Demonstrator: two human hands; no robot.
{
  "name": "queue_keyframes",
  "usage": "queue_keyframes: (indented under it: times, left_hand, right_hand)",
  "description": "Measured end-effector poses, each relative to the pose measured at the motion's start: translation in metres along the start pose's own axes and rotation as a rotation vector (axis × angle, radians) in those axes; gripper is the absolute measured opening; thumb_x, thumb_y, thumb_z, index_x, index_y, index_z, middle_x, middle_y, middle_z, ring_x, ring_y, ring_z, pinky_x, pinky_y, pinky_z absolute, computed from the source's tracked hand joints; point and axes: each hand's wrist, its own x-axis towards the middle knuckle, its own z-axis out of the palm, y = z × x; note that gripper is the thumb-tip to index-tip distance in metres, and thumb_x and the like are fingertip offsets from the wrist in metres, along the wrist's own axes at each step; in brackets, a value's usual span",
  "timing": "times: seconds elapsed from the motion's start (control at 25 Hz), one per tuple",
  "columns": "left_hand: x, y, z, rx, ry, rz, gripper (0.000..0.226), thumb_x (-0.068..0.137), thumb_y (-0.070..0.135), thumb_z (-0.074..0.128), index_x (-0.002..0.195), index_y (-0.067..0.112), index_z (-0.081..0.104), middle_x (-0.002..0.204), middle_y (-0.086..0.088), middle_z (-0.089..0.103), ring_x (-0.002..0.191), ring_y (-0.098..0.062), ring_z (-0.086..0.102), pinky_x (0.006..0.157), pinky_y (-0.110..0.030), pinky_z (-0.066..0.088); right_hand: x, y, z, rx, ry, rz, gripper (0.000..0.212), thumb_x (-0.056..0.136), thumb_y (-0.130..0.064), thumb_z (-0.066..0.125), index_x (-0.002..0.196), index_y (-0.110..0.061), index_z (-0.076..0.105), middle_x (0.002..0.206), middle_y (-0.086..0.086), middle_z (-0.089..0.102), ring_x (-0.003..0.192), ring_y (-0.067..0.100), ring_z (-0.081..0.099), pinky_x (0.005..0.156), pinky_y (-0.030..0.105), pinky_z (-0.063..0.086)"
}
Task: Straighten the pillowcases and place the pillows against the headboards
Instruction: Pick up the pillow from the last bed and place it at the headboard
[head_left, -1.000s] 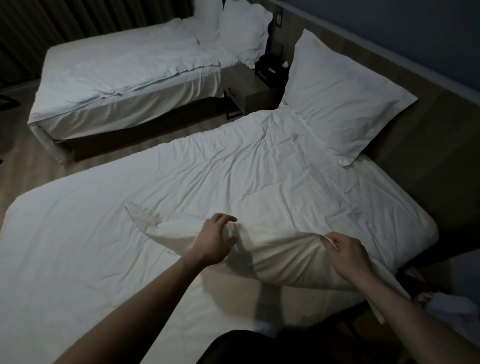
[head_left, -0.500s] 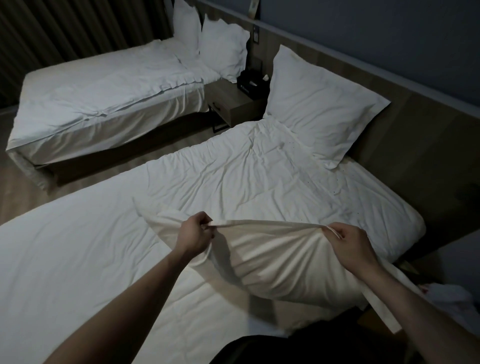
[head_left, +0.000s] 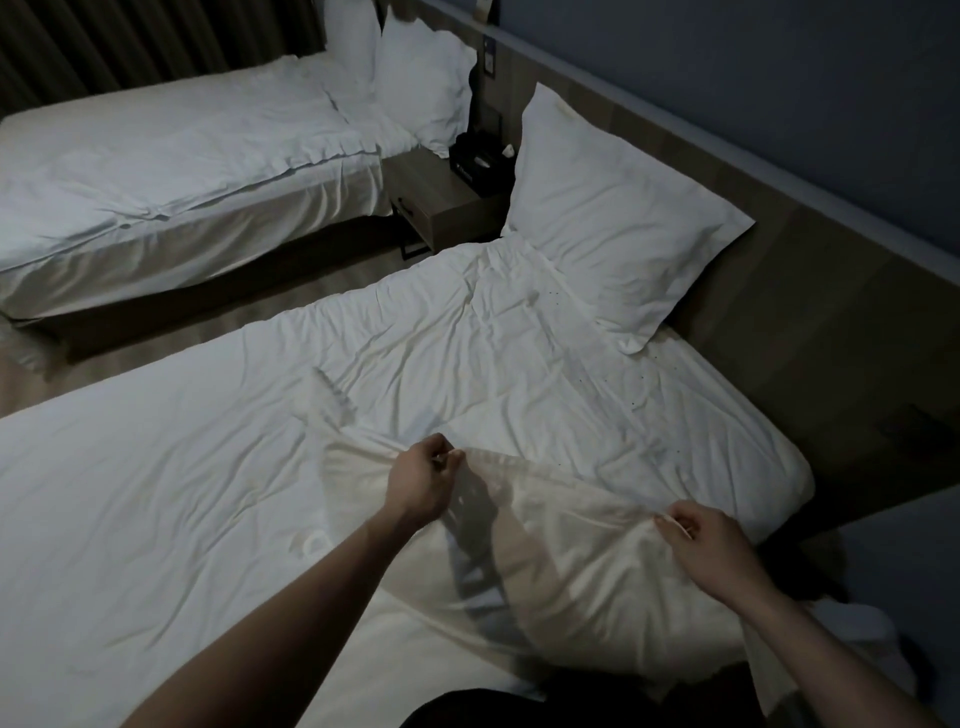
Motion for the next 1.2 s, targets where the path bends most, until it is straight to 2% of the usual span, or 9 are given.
queue_keyframes:
  times: [0.16, 0.24, 0.36, 0.44, 0.56, 0.72, 0.92, 1.12, 1.2]
  left_hand:
    - [0.027, 0.015, 0.019, -0.020, 0.031, -0.107, 0.029, 0.096, 0.032, 0.064, 0.075, 0.013, 0.059, 0.065, -0.001, 0.069, 0.066, -0.020, 0.067, 0.066, -0.037, 0.052]
    - [0.036, 0.016, 0.027, -0.029, 0.036, -0.156, 0.031, 0.096, 0.032, 0.064, 0.072, 0.014, 0.058, 0.063, -0.002, 0.068, 0.065, -0.021, 0.066, 0.067, -0.038, 0.052]
    - [0.033, 0.012, 0.036, -0.054, 0.062, -0.217, 0.033, 0.097, 0.034, 0.063, 0.072, 0.014, 0.058, 0.065, -0.003, 0.068, 0.067, -0.023, 0.067, 0.070, -0.042, 0.055]
    - [0.026, 0.009, 0.039, -0.077, 0.081, -0.229, 0.032, 0.097, 0.034, 0.063, 0.073, 0.014, 0.059, 0.066, -0.004, 0.067, 0.066, -0.024, 0.067, 0.070, -0.043, 0.055]
    - [0.019, 0.000, 0.035, -0.100, 0.087, -0.227, 0.032, 0.097, 0.035, 0.063, 0.073, 0.014, 0.060, 0.067, -0.005, 0.067, 0.067, -0.024, 0.066, 0.068, -0.043, 0.054]
    - [0.022, -0.006, 0.018, -0.105, 0.052, -0.171, 0.030, 0.097, 0.035, 0.064, 0.074, 0.016, 0.061, 0.066, -0.004, 0.070, 0.065, -0.016, 0.068, 0.066, -0.037, 0.053]
    - [0.034, 0.021, 0.001, -0.143, 0.061, -0.061, 0.028, 0.098, 0.029, 0.065, 0.071, 0.020, 0.060, 0.065, 0.001, 0.068, 0.061, -0.007, 0.063, 0.058, -0.027, 0.045]
    - [0.044, 0.078, 0.011, -0.200, 0.009, 0.072, 0.030, 0.098, 0.029, 0.064, 0.071, 0.017, 0.059, 0.062, 0.007, 0.062, 0.057, -0.006, 0.054, 0.055, -0.024, 0.042]
    - [0.054, 0.109, 0.026, -0.215, -0.004, 0.124, 0.030, 0.098, 0.029, 0.064, 0.072, 0.015, 0.059, 0.063, 0.003, 0.063, 0.059, -0.009, 0.056, 0.057, -0.028, 0.044]
  right_hand:
    - [0.036, -0.013, 0.005, 0.065, -0.198, -0.004, 0.008, 0.087, -0.026, 0.076, 0.083, -0.028, 0.070, 0.079, -0.012, 0.074, 0.077, 0.001, 0.068, 0.071, 0.025, 0.052]
    - [0.053, -0.012, 0.011, 0.059, -0.293, -0.001, 0.011, 0.086, -0.031, 0.076, 0.095, -0.031, 0.070, 0.091, -0.016, 0.073, 0.086, 0.001, 0.067, 0.075, 0.025, 0.053]
    - [0.070, -0.002, 0.021, -0.035, -0.359, -0.025, 0.007, 0.091, -0.037, 0.069, 0.091, -0.030, 0.070, 0.090, -0.014, 0.073, 0.086, 0.004, 0.068, 0.081, 0.032, 0.056]
    - [0.078, 0.001, 0.022, -0.070, -0.337, -0.026, 0.021, 0.096, -0.036, 0.062, 0.080, -0.023, 0.066, 0.080, -0.008, 0.072, 0.078, 0.010, 0.067, 0.077, 0.039, 0.055]
    - [0.083, -0.003, 0.025, -0.089, -0.298, -0.009, 0.039, 0.102, -0.035, 0.053, 0.064, -0.027, 0.049, 0.075, -0.012, 0.067, 0.076, 0.015, 0.064, 0.071, 0.039, 0.050]
    - [0.067, -0.014, 0.030, -0.033, -0.195, 0.014, 0.037, 0.105, -0.037, 0.049, 0.071, -0.022, 0.055, 0.075, -0.007, 0.066, 0.076, 0.016, 0.064, 0.074, 0.039, 0.049]
    - [0.037, -0.026, 0.003, 0.086, -0.079, -0.034, 0.037, 0.103, -0.026, 0.056, 0.071, -0.008, 0.053, 0.066, 0.003, 0.064, 0.069, 0.013, 0.064, 0.071, 0.036, 0.048]
    - [0.037, -0.014, -0.060, 0.105, 0.068, -0.042, 0.037, 0.102, -0.023, 0.057, 0.067, -0.013, 0.053, 0.062, 0.000, 0.062, 0.068, 0.012, 0.062, 0.067, 0.035, 0.046]
    - [0.045, -0.002, -0.087, 0.105, 0.114, -0.026, 0.040, 0.103, -0.023, 0.056, 0.064, -0.017, 0.050, 0.061, -0.001, 0.060, 0.063, 0.011, 0.059, 0.062, 0.029, 0.045]
